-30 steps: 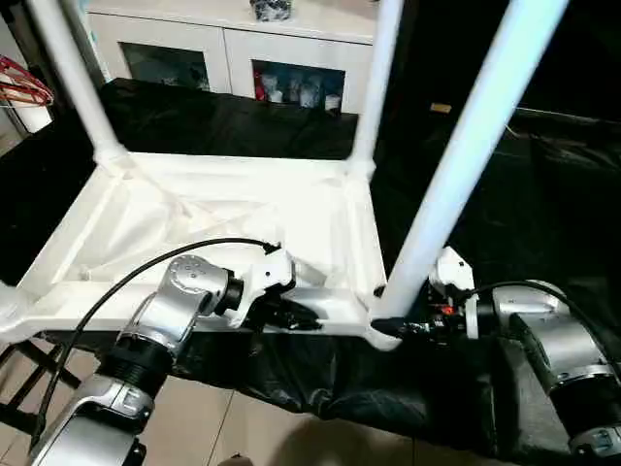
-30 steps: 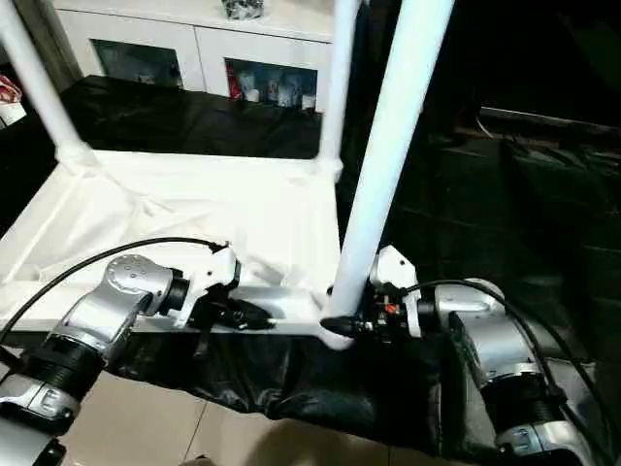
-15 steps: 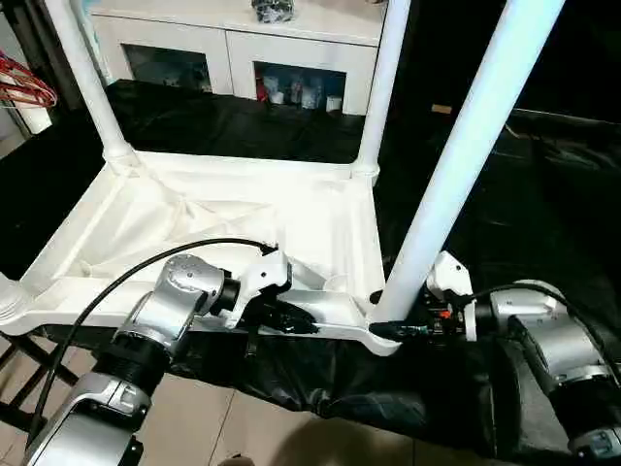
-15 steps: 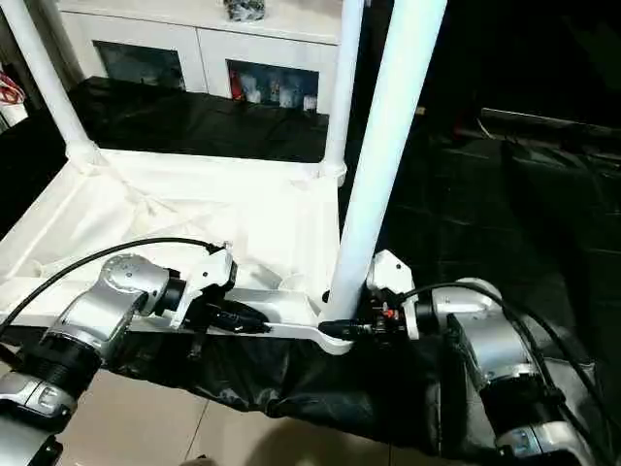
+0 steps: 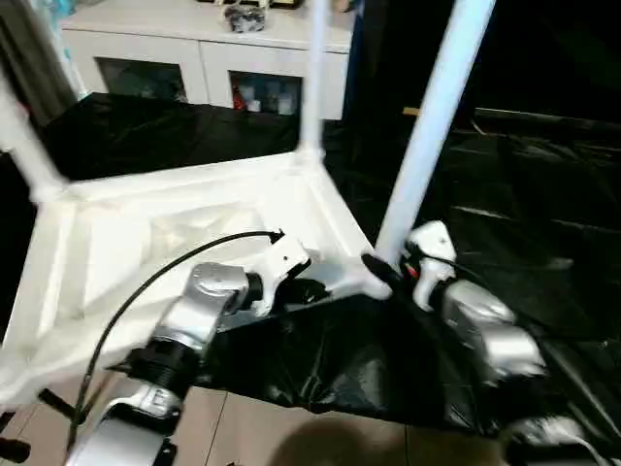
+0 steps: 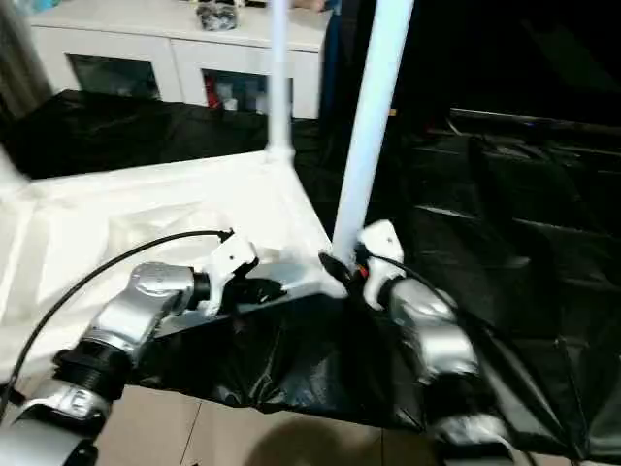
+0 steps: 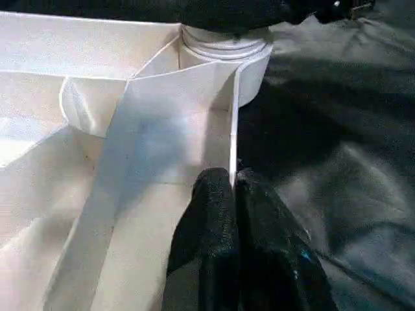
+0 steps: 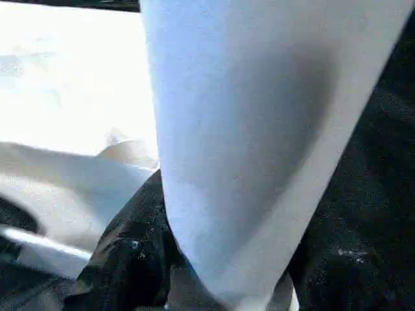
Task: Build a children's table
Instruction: Rotate leg to tighten
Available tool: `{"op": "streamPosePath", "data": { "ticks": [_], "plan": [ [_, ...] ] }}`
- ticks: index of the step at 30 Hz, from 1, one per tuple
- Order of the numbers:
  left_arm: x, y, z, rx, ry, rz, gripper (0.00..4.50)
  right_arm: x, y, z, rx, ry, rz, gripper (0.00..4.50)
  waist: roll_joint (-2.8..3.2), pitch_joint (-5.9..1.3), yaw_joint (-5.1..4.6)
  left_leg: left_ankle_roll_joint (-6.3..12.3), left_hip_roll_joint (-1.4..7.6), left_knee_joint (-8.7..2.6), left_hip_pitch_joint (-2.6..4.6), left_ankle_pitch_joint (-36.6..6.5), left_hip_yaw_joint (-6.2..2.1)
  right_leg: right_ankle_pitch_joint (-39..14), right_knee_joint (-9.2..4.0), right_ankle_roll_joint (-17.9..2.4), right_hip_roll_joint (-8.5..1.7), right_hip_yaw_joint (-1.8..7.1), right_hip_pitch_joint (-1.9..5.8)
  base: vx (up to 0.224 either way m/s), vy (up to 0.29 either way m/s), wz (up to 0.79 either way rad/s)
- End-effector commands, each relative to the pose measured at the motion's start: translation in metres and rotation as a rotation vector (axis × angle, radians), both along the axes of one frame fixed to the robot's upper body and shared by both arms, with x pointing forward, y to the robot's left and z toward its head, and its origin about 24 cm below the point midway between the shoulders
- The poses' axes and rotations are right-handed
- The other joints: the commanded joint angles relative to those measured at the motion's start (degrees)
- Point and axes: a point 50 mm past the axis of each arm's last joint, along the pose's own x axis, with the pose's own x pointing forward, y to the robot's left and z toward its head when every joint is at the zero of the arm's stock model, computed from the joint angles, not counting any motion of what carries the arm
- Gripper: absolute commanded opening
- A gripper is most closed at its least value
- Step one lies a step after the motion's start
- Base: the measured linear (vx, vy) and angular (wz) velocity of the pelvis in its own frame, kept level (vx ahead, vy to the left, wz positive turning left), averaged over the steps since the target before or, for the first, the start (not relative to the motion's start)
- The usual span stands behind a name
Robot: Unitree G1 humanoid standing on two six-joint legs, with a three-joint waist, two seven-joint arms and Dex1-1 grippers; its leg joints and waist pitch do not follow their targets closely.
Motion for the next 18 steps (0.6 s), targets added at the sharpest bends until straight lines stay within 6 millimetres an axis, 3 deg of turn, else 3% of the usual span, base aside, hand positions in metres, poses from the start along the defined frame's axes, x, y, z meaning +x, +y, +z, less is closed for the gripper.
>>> {"op": "streamPosePath", "data": {
  "ticks": [1,2,3,5,6,7,9,12,18],
  "plan": [
    [0.002,-0.038,0.014,-0.081,-0.050,-0.058,0.00,-0.020,0.053,-0.030,0.044,0.168,0.151,1.97,0.22,-1.98,0.07,1.16,3.75,-4.42,-0.07,-14.7,-2.44,-24.6,-6.07,-6.2,-6.32,3.87,1.50,0.000,0.000,0.00],
    [0.002,-0.039,0.015,-0.079,-0.053,-0.068,0.00,-0.019,0.057,-0.028,0.059,0.161,0.157,2.53,0.36,-2.04,0.08,1.17,3.81,-4.43,-0.08,-14.6,-2.38,-23.3,-5.97,-6.6,-6.34,3.99,1.48,0.000,0.000,0.00],
    [0.002,-0.039,0.015,-0.074,-0.060,-0.078,0.00,-0.019,0.060,-0.027,0.076,0.157,0.161,2.53,0.65,-2.07,0.10,1.06,3.92,-4.50,-0.10,-14.7,-2.46,-21.9,-5.75,-7.1,-6.37,4.04,1.55,0.000,0.000,0.00],
    [0.002,-0.038,0.016,-0.067,-0.068,-0.098,0.00,-0.019,0.060,-0.026,0.098,0.159,0.166,2.53,0.62,-2.09,0.06,1.16,3.92,-4.48,-0.09,-14.9,-2.33,-20.0,-5.62,-7.7,-6.34,4.13,1.55,0.000,0.000,0.00],
    [0.002,-0.036,0.016,-0.062,-0.067,-0.102,0.00,-0.019,0.058,-0.025,0.099,0.158,0.164,2.83,0.95,-2.11,0.14,1.21,3.94,-4.48,-0.07,-14.7,-2.33,-19.2,-5.53,-8.1,-6.36,4.14,1.62,0.000,0.000,0.00],
    [0.001,-0.033,0.016,-0.056,-0.066,-0.117,0.00,-0.019,0.053,-0.025,0.087,0.150,0.168,2.93,0.82,-2.12,0.06,1.23,3.97,-4.46,-0.04,-14.7,-2.25,-18.7,-5.56,-8.3,-6.29,4.16,1.58,0.000,0.000,0.00],
    [0.000,-0.027,0.015,-0.040,-0.061,-0.144,0.00,-0.019,0.043,-0.023,0.062,0.129,0.195,3.02,0.45,-2.20,0.18,1.75,3.88,-4.37,-0.30,-13.6,-2.21,-17.6,-5.28,-8.6,-6.37,4.18,1.86,0.000,0.000,0.00],
    [-0.003,-0.018,0.014,-0.029,-0.046,-0.187,0.00,-0.023,0.033,-0.020,0.046,0.125,0.288,3.28,0.82,-2.30,0.41,2.47,3.83,-4.21,-0.32,-12.3,-2.09,-15.9,-5.20,-8.9,-6.28,4.18,2.01,0.000,0.000,0.00],
    [-0.009,-0.003,0.014,-0.010,0.002,-0.279,0.00,-0.033,0.006,-0.010,-0.007,0.111,0.496,3.28,0.53,-2.77,1.12,5.14,4.04,-3.69,-0.89,-7.1,-1.84,-6.5,-3.87,-11.1,-6.00,3.87,2.55,0.000,0.000,0.00]
  ]
}}
